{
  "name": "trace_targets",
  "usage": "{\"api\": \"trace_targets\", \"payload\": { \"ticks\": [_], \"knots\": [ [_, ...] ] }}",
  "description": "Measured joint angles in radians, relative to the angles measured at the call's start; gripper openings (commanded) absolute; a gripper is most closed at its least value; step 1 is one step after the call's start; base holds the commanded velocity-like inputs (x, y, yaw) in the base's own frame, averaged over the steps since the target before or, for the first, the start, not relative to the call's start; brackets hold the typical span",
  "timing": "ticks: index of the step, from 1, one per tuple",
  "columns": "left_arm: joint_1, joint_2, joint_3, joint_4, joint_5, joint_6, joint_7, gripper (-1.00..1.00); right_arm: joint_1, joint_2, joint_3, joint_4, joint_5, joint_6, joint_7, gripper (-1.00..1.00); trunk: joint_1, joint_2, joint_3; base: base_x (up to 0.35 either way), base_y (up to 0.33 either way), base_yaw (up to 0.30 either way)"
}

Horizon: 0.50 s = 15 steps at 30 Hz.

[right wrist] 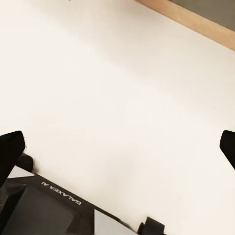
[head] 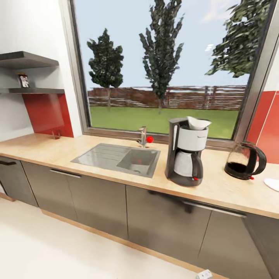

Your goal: Set up a coffee station on the kitchen countertop: keep the coffee maker on the countertop, move the bottle of coffee from the kitchen shelf to the counter next to the coffee maker, place a paper coffee filter on top of the coffee maker, put the saucer next to the coffee maker with the coffee cup on the saucer, and place the electric kettle next to the coffee maker.

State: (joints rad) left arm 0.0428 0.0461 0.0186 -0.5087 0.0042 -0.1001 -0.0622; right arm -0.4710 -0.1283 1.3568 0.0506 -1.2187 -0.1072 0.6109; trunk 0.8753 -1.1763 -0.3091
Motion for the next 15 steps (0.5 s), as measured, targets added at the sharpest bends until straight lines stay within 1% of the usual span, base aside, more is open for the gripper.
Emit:
{"api": "trace_targets", "payload": {
  "ticks": [3, 5, 8, 9, 11, 12, 13, 15],
  "knots": [
    [0.0, 0.0, 0.003, 0.0, 0.0, -0.001, 0.0, 1.0, 0.0, 0.009, 0.0, 0.0, 0.0, 0.0, -0.005, 1.0, 0.0, 0.0, 0.0, 0.064, 0.287, 0.053],
    [0.0, 0.0, 0.003, 0.0, 0.0, -0.001, 0.0, 1.0, 0.0, 0.014, 0.0, 0.0, 0.0, -0.001, -0.007, 1.0, 0.0, 0.0, 0.0, 0.03, 0.297, 0.172],
    [0.0, 0.0, 0.004, 0.0, 0.0, -0.001, 0.0, 1.0, 0.0, 0.026, 0.0, 0.0, 0.001, -0.001, -0.034, 1.0, 0.0, 0.0, 0.0, 0.014, 0.301, 0.223],
    [0.0, 0.0, 0.004, 0.0, 0.0, -0.001, 0.0, 1.0, 0.002, 0.033, 0.001, 0.0, 0.002, -0.001, -0.063, 1.0, 0.0, 0.0, 0.0, 0.006, 0.305, 0.251],
    [0.0, 0.001, 0.007, 0.0, 0.004, -0.001, 0.001, 1.0, 0.011, 0.056, 0.002, 0.0, 0.003, -0.001, -0.137, 1.0, 0.0, 0.0, 0.0, 0.004, 0.306, 0.259],
    [0.0, 0.002, 0.009, 0.0, 0.01, -0.001, 0.001, 1.0, 0.014, 0.062, 0.002, 0.0, 0.003, -0.002, -0.155, 1.0, 0.0, 0.0, 0.0, 0.002, 0.306, 0.264],
    [0.0, 0.002, 0.015, 0.0, 0.024, -0.002, 0.0, 1.0, 0.02, 0.07, 0.002, 0.0, 0.004, -0.002, -0.18, 1.0, 0.0, 0.0, 0.0, 0.002, 0.307, 0.265],
    [0.0, 0.003, 0.02, 0.0, 0.042, -0.003, 0.0, 1.0, 0.023, 0.076, 0.001, 0.0, 0.004, -0.001, -0.197, 1.0, 0.0, 0.0, 0.0, 0.001, 0.307, 0.248]
  ]
}}
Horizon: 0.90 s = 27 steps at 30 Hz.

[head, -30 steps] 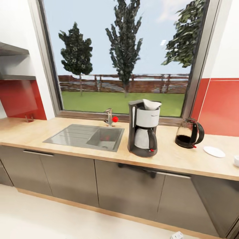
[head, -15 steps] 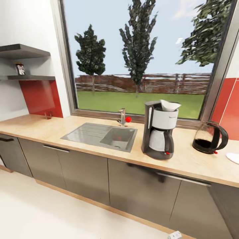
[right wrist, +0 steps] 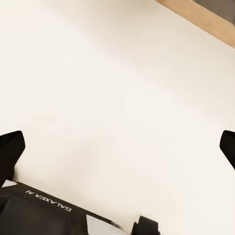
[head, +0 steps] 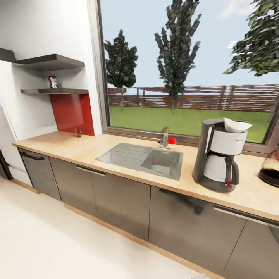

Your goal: Set up a coffee station on the kitchen countertop: keep the coffee maker on the countertop, move the bottle of coffee from the kitchen shelf to the counter next to the coffee maker, place a paper coffee filter on top of the coffee maker, put the saucer next to the coffee maker with the coffee cup on the saucer, and place the electric kettle next to the coffee maker.

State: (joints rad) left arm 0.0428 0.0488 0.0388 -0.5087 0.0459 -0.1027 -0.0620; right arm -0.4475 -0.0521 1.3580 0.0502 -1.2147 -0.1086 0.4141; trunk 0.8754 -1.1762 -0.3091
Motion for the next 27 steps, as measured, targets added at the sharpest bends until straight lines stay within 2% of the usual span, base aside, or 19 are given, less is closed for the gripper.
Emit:
{"api": "trace_targets", "payload": {
  "ticks": [3, 7, 12, 20, 27],
  "knots": [
    [0.0, 0.0, 0.006, 0.0, 0.027, -0.001, 0.0, 1.0, 0.004, 0.006, 0.0, 0.0, 0.0, 0.001, -0.015, 1.0, 0.0, 0.0, 0.0, 0.028, 0.307, 0.143],
    [0.0, 0.0, 0.009, 0.0, 0.042, -0.001, 0.0, 1.0, 0.019, 0.006, -0.001, 0.0, 0.002, 0.001, -0.024, 1.0, 0.0, 0.0, 0.0, 0.073, 0.307, 0.045],
    [0.0, 0.0, 0.01, 0.0, 0.047, -0.001, 0.0, 1.0, 0.064, -0.001, 0.0, 0.0, 0.005, 0.0, -0.027, 1.0, 0.0, 0.0, 0.0, 0.093, 0.307, 0.008],
    [0.0, 0.0, 0.01, 0.0, 0.047, -0.001, 0.0, 1.0, 0.076, -0.012, -0.002, 0.0, 0.004, 0.002, -0.023, 1.0, 0.0, 0.0, 0.0, 0.145, 0.293, 0.01],
    [0.0, 0.0, 0.01, 0.0, 0.047, -0.001, 0.0, 1.0, 0.078, -0.017, 0.0, 0.0, 0.004, 0.001, -0.028, 1.0, 0.0, 0.0, 0.0, 0.184, 0.191, 0.196]
  ]
}}
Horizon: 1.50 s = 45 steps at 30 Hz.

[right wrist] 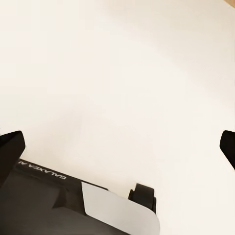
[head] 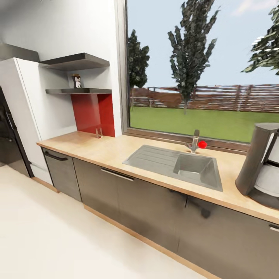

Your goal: Set up a coffee station on the kitchen countertop: keep the coffee maker on the countertop, move the bottle of coffee from the kitchen shelf to the counter next to the coffee maker, place a paper coffee filter on top of the coffee maker, put the saucer next to the coffee maker with the coffee cup on the saucer, and place the electric kettle next to the coffee maker.

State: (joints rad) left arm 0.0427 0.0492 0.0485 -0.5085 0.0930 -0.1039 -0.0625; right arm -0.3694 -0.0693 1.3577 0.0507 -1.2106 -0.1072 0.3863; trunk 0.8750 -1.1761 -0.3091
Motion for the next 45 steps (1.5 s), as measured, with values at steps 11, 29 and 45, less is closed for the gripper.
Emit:
{"api": "trace_targets", "payload": {
  "ticks": [11, 29, 45],
  "knots": [
    [0.0, 0.0, -0.001, 0.0, 0.0, -0.002, 0.0, 1.0, 0.0, 0.0, 0.001, 0.0, 0.001, 0.001, -0.002, 1.0, 0.0, 0.0, 0.0, 0.027, 0.024, 0.265],
    [0.0, -0.001, -0.002, 0.0, 0.0, 0.0, 0.0, 1.0, 0.0, 0.001, 0.001, 0.0, 0.002, 0.001, 0.001, 1.0, 0.0, 0.0, 0.0, 0.123, 0.082, 0.163],
    [0.0, -0.001, -0.001, 0.0, 0.0, 0.0, 0.0, 1.0, 0.0, 0.005, 0.001, 0.0, 0.002, -0.002, -0.002, 1.0, 0.0, 0.0, 0.0, 0.275, 0.198, 0.208]
  ]
}}
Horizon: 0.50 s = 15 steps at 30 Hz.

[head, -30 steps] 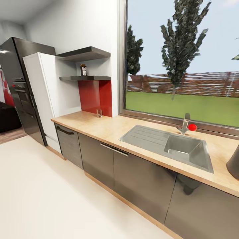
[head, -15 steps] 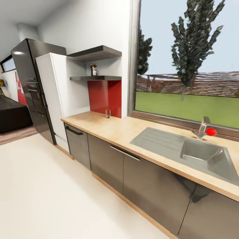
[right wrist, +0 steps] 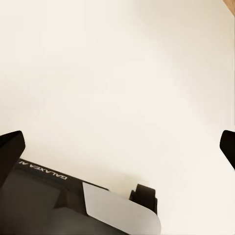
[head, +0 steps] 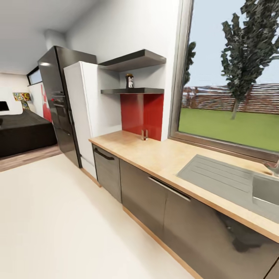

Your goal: Set up a coffee station on the kitchen countertop: keep the coffee maker on the countertop, move the bottle of coffee from the kitchen shelf to the counter next to the coffee maker, place a paper coffee filter on top of the coffee maker, put the saucer next to the coffee maker with the coffee cup on the saucer, and place the electric kettle next to the coffee maker.

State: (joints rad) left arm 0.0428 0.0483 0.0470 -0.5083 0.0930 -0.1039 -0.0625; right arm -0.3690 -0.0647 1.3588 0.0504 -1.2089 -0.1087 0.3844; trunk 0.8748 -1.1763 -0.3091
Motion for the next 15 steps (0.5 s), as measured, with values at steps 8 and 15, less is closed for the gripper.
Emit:
{"api": "trace_targets", "payload": {
  "ticks": [8, 15],
  "knots": [
    [0.0, 0.0, 0.0, 0.0, 0.0, 0.0, 0.0, 1.0, 0.0, -0.003, 0.0, 0.0, 0.001, 0.002, 0.003, 1.0, 0.0, 0.0, 0.0, 0.267, 0.225, 0.042],
    [0.0, 0.0, 0.0, 0.0, 0.0, 0.0, 0.0, 1.0, 0.0, -0.003, 0.0, 0.0, 0.001, 0.001, 0.001, 1.0, 0.0, 0.0, 0.0, 0.266, 0.226, 0.051]
  ]
}}
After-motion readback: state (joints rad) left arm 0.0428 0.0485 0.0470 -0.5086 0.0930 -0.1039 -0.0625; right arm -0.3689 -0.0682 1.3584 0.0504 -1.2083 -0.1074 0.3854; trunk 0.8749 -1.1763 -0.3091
